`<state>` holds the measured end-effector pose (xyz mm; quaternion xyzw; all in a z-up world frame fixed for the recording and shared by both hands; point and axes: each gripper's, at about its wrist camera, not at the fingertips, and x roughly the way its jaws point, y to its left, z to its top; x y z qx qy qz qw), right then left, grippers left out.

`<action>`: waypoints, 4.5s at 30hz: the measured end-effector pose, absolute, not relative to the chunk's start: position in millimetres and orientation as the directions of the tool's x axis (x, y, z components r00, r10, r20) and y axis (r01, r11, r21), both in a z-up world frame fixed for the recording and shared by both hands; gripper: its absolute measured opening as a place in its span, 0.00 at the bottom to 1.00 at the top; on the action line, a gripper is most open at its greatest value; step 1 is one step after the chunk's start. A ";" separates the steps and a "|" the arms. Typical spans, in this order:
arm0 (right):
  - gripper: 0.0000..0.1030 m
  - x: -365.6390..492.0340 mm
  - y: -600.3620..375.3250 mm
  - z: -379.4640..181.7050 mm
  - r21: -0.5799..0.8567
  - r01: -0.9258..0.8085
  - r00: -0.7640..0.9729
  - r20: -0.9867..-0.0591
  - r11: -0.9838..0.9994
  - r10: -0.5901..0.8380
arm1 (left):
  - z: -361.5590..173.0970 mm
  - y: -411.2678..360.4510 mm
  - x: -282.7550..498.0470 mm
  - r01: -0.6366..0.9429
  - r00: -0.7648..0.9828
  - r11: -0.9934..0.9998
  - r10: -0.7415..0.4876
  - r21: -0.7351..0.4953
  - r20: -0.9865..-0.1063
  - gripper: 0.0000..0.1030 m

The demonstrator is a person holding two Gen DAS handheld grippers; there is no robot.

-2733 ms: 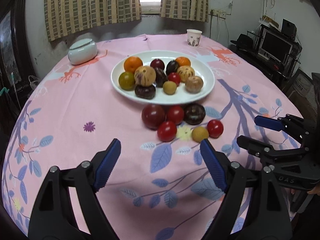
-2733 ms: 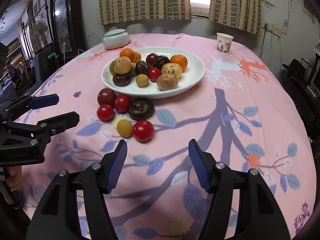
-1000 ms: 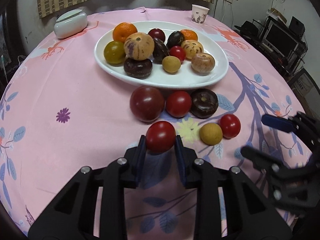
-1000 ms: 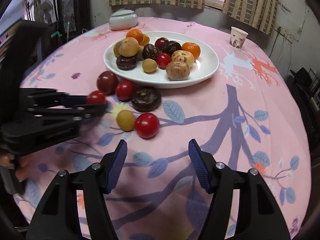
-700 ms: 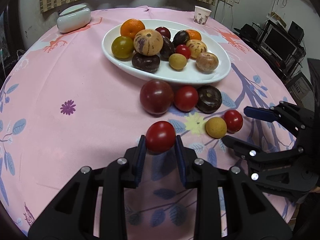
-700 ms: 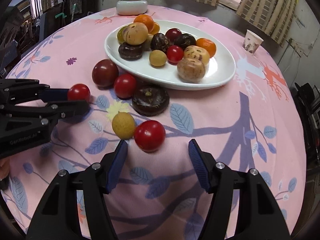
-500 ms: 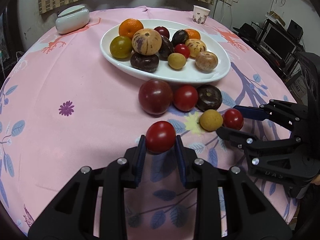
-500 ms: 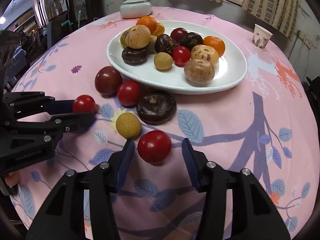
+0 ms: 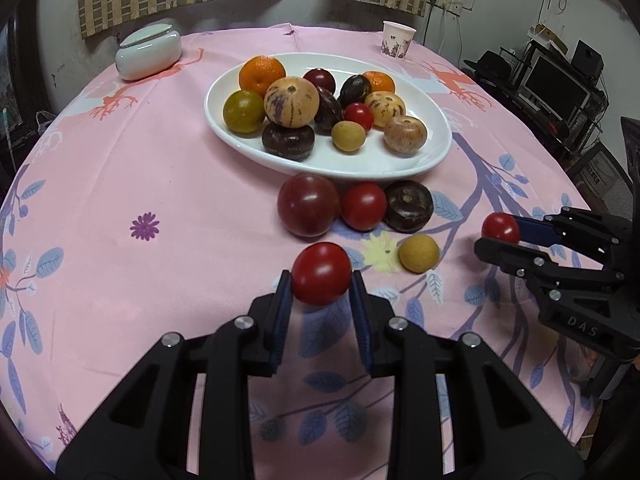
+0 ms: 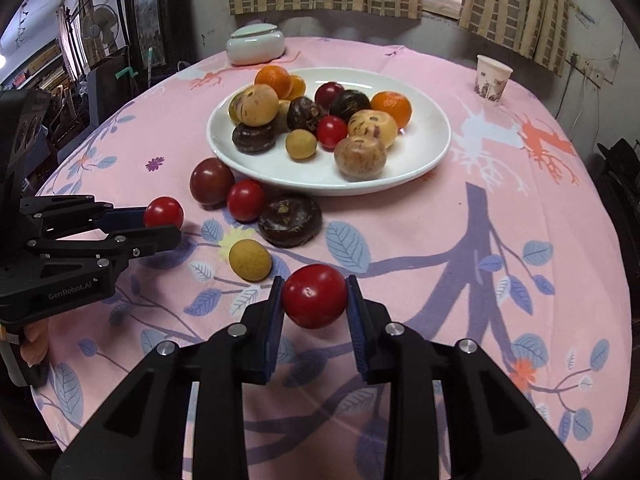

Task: Organize fruits
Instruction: 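Carry both tomatoes over the white plate and open both tools, then move both open tools back to the fruit pile, then grasp the large dark red tomato with the left tool while the right tool grasps a small tan fruit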

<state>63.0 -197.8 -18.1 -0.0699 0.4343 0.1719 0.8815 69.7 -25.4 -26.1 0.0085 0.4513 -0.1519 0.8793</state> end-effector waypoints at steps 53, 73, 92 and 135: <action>0.58 168.4 -210.9 17.0 0.026 -0.268 0.672 -0.712 0.963 0.206 | 37.6 -60.4 177.6 0.282 0.633 0.956 -0.249 -0.082 -0.733 0.57; 0.58 75.0 -164.7 -22.5 0.048 -0.412 0.544 -0.788 0.910 0.287 | 2.2 -27.9 79.9 0.283 0.646 0.959 -0.181 0.012 -0.742 0.80; 0.33 87.0 -149.9 -45.7 0.048 -0.435 0.511 -0.809 0.899 0.290 | -17.1 -2.5 92.0 0.243 0.582 0.968 -0.193 -0.058 -0.790 0.81; 0.29 76.2 -162.6 -39.1 0.065 -0.452 0.510 -0.799 0.889 0.318 | -28.9 -37.4 116.3 0.338 0.492 0.938 -0.247 -0.078 -0.835 0.35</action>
